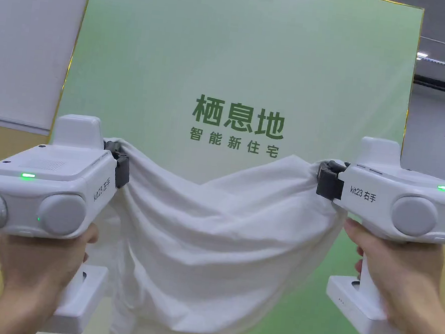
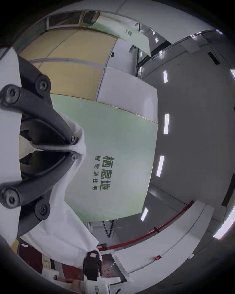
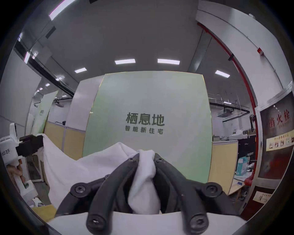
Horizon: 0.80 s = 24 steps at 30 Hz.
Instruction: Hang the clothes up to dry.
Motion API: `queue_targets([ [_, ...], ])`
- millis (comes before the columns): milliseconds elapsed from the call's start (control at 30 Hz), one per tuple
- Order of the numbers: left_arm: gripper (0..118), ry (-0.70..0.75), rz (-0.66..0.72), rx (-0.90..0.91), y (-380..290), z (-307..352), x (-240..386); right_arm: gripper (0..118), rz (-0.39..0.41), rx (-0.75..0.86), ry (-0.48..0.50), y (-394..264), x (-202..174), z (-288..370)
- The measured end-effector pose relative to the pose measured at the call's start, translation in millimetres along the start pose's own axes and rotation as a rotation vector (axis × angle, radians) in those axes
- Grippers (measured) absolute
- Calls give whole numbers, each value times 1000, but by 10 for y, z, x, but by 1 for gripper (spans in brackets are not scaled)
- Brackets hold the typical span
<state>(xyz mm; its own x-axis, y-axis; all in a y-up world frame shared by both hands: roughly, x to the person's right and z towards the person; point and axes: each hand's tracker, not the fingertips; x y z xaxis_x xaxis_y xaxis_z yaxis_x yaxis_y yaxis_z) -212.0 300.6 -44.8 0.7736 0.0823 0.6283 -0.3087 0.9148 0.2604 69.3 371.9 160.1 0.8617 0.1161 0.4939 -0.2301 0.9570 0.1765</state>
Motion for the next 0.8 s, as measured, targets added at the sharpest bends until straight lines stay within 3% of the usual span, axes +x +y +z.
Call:
queue_targets([
  [267,1,12,7,-46,7,-422,-2,13,-20,-27,9,47,151,-550],
  [400,1,-26,-103,-64,4,-1000,-27,13,-37,-89,14,139,282,-1134],
  [567,1,-26,-99,-56,-87,-1803,-178,13,-41,-114,-70,103,221,-1712],
  [633,1,-38,-112,-61,-199,-2063,-245,13,44,-133,-128,49,182,-2002],
  [667,1,-32,-117,-87,-248,-2207,-267,13,63,-150,-109,38,179,-2130],
  [700,1,-30,-108,-88,-287,-2321,-309,13,59,-155,-100,20,176,-2228],
  [733,1,-29,-94,-90,-317,-2427,-330,13,2,-168,-102,-32,233,-2370],
  [800,1,-29,-88,-97,-397,-2617,-352,13,18,-196,-127,-116,234,-2640],
])
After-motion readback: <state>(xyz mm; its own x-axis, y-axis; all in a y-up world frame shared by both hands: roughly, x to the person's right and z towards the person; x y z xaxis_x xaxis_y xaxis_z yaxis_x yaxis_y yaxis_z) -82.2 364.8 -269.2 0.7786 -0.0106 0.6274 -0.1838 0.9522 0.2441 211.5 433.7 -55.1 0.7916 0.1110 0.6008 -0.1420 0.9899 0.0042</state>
